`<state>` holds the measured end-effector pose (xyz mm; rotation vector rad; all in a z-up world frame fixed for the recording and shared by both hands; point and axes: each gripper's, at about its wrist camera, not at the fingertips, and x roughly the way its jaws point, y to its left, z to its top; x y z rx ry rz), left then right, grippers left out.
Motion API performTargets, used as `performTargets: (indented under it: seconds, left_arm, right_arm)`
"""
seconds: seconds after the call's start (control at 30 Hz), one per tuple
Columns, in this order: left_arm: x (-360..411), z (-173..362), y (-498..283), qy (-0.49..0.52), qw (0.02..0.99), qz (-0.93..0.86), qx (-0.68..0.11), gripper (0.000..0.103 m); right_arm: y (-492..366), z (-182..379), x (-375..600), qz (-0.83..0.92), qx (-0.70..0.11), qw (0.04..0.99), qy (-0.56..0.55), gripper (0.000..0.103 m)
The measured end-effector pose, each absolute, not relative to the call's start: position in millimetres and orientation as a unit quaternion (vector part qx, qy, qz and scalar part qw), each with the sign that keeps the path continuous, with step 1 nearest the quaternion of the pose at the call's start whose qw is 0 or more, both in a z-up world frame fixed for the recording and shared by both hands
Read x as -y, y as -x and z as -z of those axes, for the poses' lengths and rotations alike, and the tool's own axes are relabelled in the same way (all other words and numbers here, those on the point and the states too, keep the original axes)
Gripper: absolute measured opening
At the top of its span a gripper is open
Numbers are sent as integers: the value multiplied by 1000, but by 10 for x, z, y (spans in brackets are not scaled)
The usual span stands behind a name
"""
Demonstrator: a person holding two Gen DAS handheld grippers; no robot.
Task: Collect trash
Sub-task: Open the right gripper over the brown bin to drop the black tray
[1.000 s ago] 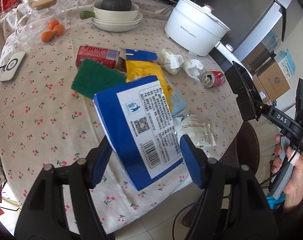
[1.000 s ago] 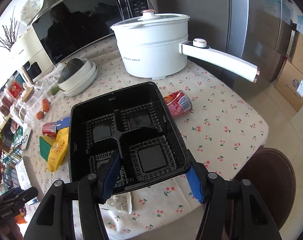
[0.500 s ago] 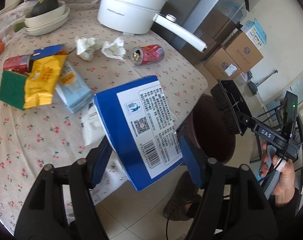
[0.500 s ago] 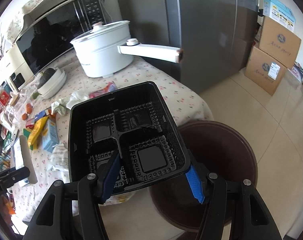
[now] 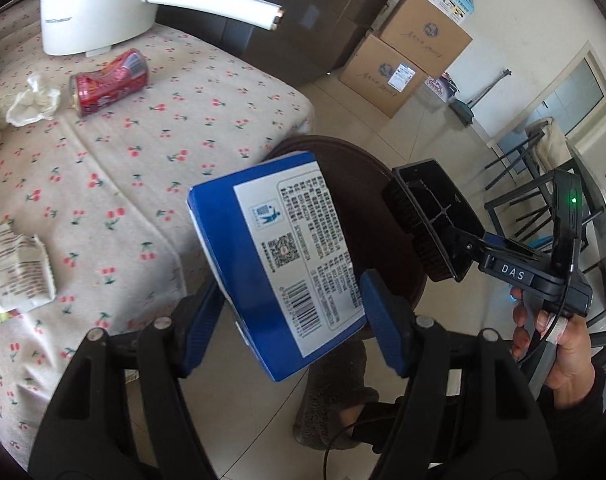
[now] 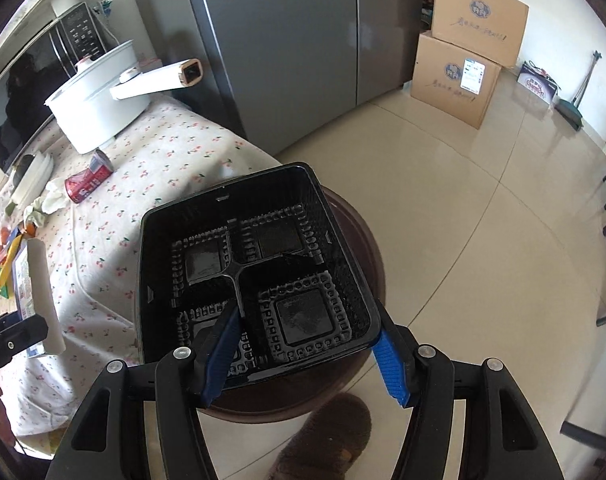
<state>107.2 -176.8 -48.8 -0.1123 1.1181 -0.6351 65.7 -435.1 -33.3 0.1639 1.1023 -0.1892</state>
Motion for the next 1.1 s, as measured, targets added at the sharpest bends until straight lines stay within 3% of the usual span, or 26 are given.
performTargets:
  seconds: [0.23, 0.27, 0.33, 0.37, 0.97, 1.07, 1.1]
  left_arm:
    - [2080, 682, -1168, 36, 800, 307, -515, 70]
    - [2080, 689, -1170, 35, 804, 305, -509, 74]
    - [2075, 706, -1176, 24, 811, 292, -506, 99]
    - [2069, 705, -1177, 14, 817, 280, -504, 102]
    - [1405, 566, -1088, -7, 840, 208, -501, 103]
    - [1286, 519, -1074, -8, 843, 200, -499, 103]
    - [1253, 507, -1085, -8, 844, 198, -499, 103]
  right_arm:
    - [-571, 442, 4708, 103, -533, 834, -97, 64]
    - [-567, 446, 4743, 104, -533, 834, -101, 64]
    - [-584, 447, 4760, 105, -533, 833, -105, 64]
    - [-592, 448, 4766, 105, -533, 833, -105, 64]
    - [-741, 469, 4516, 91, -540, 832, -86, 66]
    - [-790, 461, 4452, 92, -536, 835, -86, 76]
    - [-807, 459, 4430, 93, -537, 834, -86, 87]
